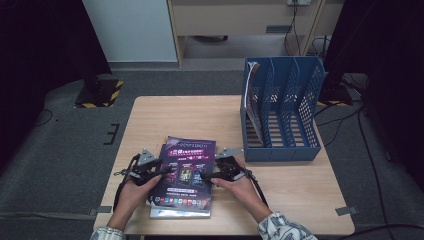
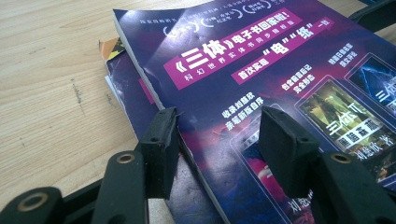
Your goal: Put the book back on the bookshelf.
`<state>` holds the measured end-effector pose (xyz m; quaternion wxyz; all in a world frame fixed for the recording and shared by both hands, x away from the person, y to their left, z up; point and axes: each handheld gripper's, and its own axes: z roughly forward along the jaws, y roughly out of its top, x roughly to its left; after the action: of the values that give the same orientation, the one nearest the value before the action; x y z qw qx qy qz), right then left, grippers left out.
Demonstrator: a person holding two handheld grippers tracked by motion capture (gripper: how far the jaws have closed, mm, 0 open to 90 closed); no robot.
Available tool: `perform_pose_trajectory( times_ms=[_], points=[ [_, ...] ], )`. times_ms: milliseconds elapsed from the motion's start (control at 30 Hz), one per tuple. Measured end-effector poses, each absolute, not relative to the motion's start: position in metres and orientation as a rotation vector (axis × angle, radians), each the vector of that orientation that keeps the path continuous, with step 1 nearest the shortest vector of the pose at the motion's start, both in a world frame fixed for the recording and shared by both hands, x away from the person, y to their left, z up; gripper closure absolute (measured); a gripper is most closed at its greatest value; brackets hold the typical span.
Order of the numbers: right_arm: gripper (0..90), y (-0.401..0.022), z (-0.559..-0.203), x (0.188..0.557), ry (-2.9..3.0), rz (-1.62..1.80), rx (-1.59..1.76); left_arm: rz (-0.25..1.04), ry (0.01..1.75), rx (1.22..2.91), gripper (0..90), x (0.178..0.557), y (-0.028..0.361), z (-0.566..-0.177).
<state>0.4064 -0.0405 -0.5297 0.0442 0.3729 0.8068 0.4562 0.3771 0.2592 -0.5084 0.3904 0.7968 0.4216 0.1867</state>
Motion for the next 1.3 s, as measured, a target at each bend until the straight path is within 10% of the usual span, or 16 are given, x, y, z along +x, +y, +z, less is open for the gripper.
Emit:
perform_pose_trajectory(
  times_ms=[1300],
  points=[
    [19.3,-0.040,-0.522,0.416,2.492,1.524,1.184,0.471,1.086,2.006,47.5,0.376,0.261,-0.510]
  ],
)
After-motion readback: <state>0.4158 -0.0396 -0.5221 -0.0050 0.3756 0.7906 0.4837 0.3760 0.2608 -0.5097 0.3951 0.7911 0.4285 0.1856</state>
